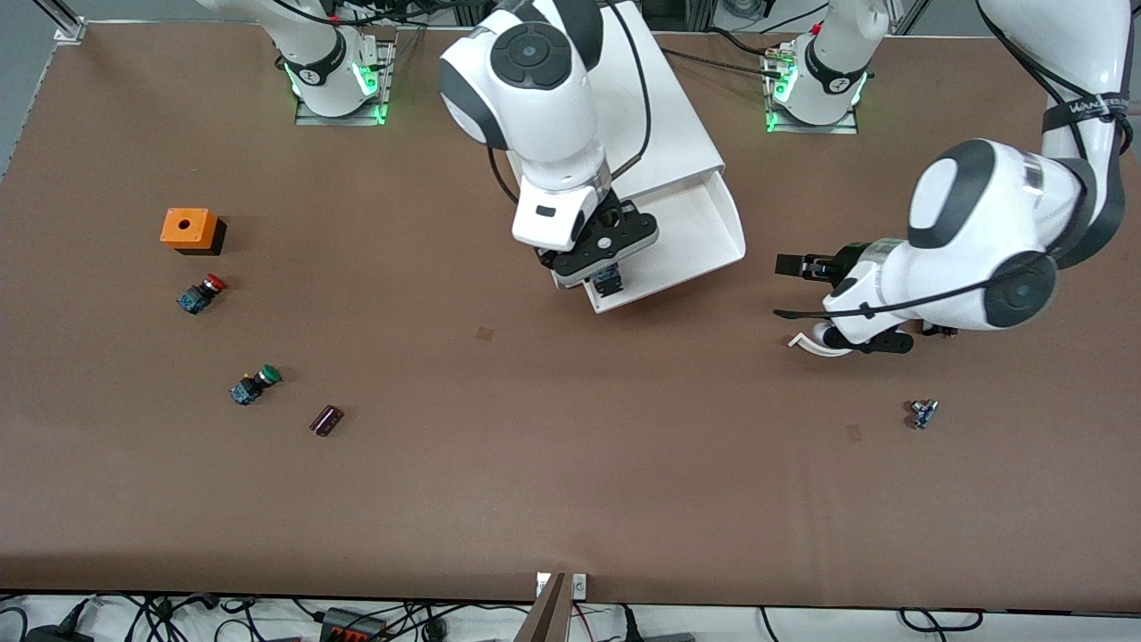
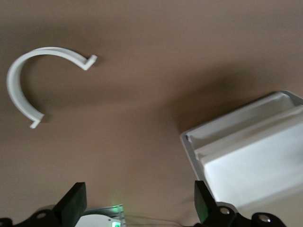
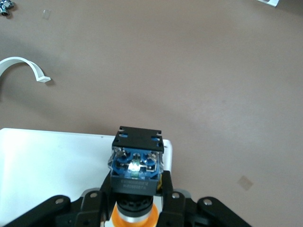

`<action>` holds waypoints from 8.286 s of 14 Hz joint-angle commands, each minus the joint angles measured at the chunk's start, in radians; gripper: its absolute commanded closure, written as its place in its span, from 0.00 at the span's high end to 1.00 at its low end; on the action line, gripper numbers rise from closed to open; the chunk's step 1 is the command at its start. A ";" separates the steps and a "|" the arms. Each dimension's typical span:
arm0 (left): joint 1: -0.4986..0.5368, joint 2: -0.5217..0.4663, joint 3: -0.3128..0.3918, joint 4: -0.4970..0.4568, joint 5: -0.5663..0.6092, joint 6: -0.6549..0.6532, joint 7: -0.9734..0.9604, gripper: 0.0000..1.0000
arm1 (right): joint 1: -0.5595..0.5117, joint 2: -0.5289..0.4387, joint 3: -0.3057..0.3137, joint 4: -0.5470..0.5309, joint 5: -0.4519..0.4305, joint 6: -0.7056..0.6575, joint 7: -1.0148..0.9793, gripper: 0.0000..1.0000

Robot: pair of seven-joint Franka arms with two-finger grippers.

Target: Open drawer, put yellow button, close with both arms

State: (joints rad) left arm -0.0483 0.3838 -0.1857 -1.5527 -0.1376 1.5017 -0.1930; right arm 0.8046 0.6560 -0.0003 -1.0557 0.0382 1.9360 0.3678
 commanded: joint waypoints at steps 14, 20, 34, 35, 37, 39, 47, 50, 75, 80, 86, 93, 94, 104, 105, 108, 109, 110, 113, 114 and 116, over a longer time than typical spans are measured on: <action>0.047 0.066 0.005 -0.006 0.030 0.023 -0.028 1.00 | 0.062 0.126 0.043 0.071 0.014 0.003 0.045 0.00; 0.047 0.063 0.003 -0.004 0.032 0.022 -0.028 1.00 | 0.062 0.137 0.066 0.071 0.014 -0.003 0.069 0.00; 0.041 0.208 0.006 0.181 0.064 0.114 -0.043 1.00 | -0.088 0.047 0.052 0.178 0.003 -0.207 0.129 1.00; 0.039 0.249 0.008 0.242 0.064 0.135 -0.042 1.00 | -0.126 0.040 0.052 0.178 0.002 -0.235 0.125 1.00; 0.045 0.293 0.006 0.315 0.050 0.163 -0.034 1.00 | -0.217 0.034 0.057 0.169 0.003 -0.247 0.112 1.00; 0.022 0.294 0.008 0.295 0.073 0.176 -0.107 1.00 | -0.287 0.036 0.057 0.151 -0.003 -0.270 0.102 1.00; -0.120 0.121 -0.041 -0.025 0.090 0.434 -0.498 1.00 | -0.546 0.034 0.048 0.118 -0.008 -0.367 -0.098 1.00; -0.180 0.055 -0.052 -0.134 0.090 0.489 -0.581 1.00 | -0.600 0.034 0.043 0.120 -0.005 -0.439 -0.098 1.00; -0.205 -0.052 -0.296 -0.308 0.073 0.442 -0.818 1.00 | -0.880 -0.478 -0.029 -0.363 -0.030 -0.339 -0.394 1.00; -0.139 -0.054 -0.287 -0.172 0.231 0.350 -0.696 1.00 | -0.881 -0.653 -0.029 -0.633 -0.035 -0.212 -0.394 1.00; 0.085 -0.056 -0.285 0.038 0.260 0.096 -0.268 1.00 | -0.883 -0.651 -0.027 -0.629 -0.043 -0.252 -0.411 1.00; 0.093 -0.192 -0.042 0.117 0.159 -0.032 0.137 1.00 | -0.884 -0.651 -0.029 -0.629 -0.044 -0.262 -0.411 1.00; 0.043 -0.241 0.062 0.068 0.106 -0.021 0.162 1.00 | -0.883 -0.651 -0.029 -0.630 -0.044 -0.262 -0.411 1.00; 0.018 -0.411 0.163 -0.149 0.096 0.201 0.170 1.00 | -0.881 -0.656 -0.027 -0.630 -0.046 -0.262 -0.414 1.00; 0.018 -0.410 0.163 -0.149 0.096 0.201 0.169 1.00 | -0.881 -0.656 -0.027 -0.630 -0.046 -0.262 -0.414 1.00; 0.021 -0.410 0.163 -0.147 0.098 0.200 0.170 1.00 | -0.877 -0.658 -0.026 -0.632 -0.046 -0.264 -0.415 1.00; 0.019 -0.410 0.158 -0.145 0.102 0.198 0.170 1.00 | -0.872 -0.658 -0.026 -0.632 -0.046 -0.264 -0.415 1.00; 0.021 -0.411 0.157 -0.145 0.125 0.195 0.165 1.00 | -0.868 -0.656 -0.026 -0.633 -0.046 -0.262 -0.415 1.00; 0.019 -0.413 0.149 -0.139 0.131 0.190 0.164 1.00 | -0.864 -0.654 -0.024 -0.635 -0.046 -0.261 -0.415 1.00; 0.019 -0.411 0.150 -0.138 0.131 0.192 0.164 1.00 | -0.863 -0.653 -0.024 -0.636 -0.046 -0.261 -0.415 1.00; 0.019 -0.410 0.150 -0.136 0.131 0.195 0.164 1.00 | -0.864 -0.648 -0.024 -0.636 -0.046 -0.258 -0.415 1.00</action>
State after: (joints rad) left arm -0.0294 -0.0203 -0.0308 -1.6950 -0.0237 1.6927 -0.0358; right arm -0.0614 0.0227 -0.0265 -1.6694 0.0043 1.6684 -0.0367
